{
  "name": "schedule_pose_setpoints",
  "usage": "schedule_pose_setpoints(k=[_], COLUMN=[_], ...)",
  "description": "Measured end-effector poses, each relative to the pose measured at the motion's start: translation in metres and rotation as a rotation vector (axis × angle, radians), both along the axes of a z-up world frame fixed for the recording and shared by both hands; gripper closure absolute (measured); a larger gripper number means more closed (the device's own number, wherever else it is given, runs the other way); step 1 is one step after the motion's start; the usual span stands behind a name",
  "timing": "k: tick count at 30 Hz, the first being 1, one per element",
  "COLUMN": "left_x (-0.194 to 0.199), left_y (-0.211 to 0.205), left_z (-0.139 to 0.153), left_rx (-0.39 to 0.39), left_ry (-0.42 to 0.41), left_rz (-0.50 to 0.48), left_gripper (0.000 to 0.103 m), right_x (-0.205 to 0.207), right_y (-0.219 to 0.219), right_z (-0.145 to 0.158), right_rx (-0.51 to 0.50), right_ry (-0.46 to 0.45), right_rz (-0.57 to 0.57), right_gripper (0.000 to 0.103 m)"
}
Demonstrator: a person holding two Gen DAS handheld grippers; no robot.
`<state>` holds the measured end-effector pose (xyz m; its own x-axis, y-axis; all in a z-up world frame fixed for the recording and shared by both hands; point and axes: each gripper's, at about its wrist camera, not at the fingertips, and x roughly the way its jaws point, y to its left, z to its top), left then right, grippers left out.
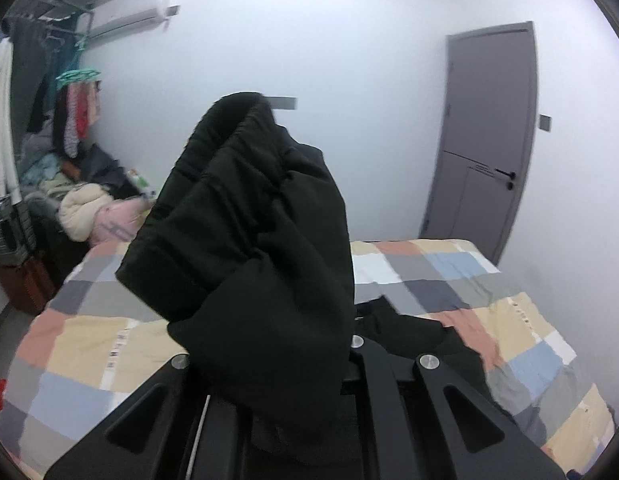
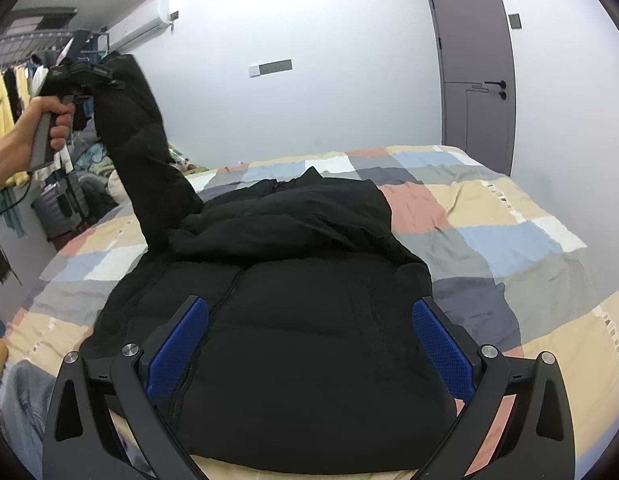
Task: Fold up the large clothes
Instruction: 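Lift the sleeve with the left gripper and fold it over the jacket body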
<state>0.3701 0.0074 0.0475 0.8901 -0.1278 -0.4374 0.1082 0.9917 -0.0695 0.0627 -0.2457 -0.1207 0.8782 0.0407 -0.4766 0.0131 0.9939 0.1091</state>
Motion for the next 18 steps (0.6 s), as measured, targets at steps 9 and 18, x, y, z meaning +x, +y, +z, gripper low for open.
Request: schedule_pose_setpoints(k=[9, 18], left_x=[0.019, 0.044], left_y=[-0.127, -0.223], left_z=[-0.051, -0.143], left_rx=[0.031, -0.013], left_ry=[0.015, 0.127], left_rz=[-0.145, -0.239], left_gripper=[0.095, 0.095], right_x=[-0.006, -0.008], right_y=[-0.01, -0.026], right_z=[-0.006, -0.015], right_rx=[0.028, 0.099], right_ry=[-0.003, -0.003], right_rz=[-0.016, -0.009], right_gripper=[0.0, 0.0])
